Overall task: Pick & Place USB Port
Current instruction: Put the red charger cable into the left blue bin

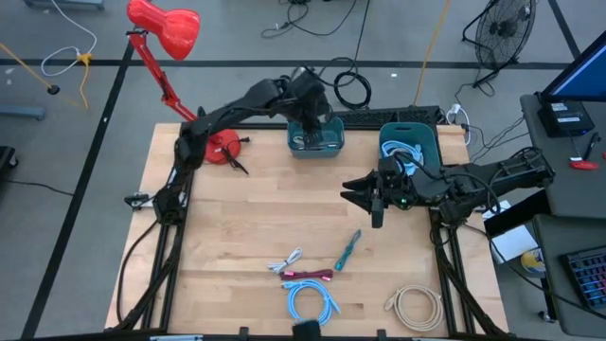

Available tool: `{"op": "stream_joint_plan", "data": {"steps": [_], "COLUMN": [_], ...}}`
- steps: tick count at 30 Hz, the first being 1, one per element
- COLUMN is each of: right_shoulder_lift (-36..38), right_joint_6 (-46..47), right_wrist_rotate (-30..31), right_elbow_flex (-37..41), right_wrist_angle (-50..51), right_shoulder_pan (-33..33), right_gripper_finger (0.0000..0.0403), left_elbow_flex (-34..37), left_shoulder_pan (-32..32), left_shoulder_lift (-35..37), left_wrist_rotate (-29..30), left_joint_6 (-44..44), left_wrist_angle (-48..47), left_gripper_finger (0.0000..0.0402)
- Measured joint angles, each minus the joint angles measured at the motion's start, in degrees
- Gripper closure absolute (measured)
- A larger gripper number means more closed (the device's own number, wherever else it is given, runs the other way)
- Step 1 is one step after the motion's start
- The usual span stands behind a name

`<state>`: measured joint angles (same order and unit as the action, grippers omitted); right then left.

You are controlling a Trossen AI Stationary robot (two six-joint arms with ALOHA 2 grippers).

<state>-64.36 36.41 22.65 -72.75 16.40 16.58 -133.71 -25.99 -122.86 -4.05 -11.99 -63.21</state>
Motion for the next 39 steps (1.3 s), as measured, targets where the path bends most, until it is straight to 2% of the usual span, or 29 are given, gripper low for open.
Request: {"op": "stream_joint_plan", "data": {"steps": [9, 18, 27, 34, 39], "right_shoulder_lift": [0.0, 0.0, 0.2, 0.2, 0.2], "right_joint_6": [-1.0, -1.1, 0.2, 4.9, 9.0], "right_wrist_rotate": [-0.2, -2.0, -3.1, -6.5, -7.7], "right_elbow_flex": [0.0, 0.0, 0.0, 0.0, 0.0], "right_wrist_angle": [0.6, 1.8, 4.1, 13.1, 18.5], "right_shoulder_pan": [-0.1, -0.1, 0.0, 0.0, 1.3], "right_gripper_finger": [0.0264, 0.0264, 0.0264, 0.0264, 0.0264], "left_elbow_flex": [0.0, 0.0, 0.0, 0.0, 0.0], "left_shoulder_pan": [9.9, 24.8, 38.6, 47.3, 52.4], "left_shoulder_lift": [7.1, 9.2, 9.4, 9.4, 9.4], "left_wrist_rotate": [-9.3, -9.4, 0.9, 10.2, 17.0], "left_joint_6": [5.6, 11.6, 20.9, 27.6, 36.3], "left_wrist_angle": [-8.2, -14.8, -16.5, -21.2, -25.4], "left_gripper_finger": [0.0259, 0.0259, 0.0259, 0.0259, 0.0259]}}
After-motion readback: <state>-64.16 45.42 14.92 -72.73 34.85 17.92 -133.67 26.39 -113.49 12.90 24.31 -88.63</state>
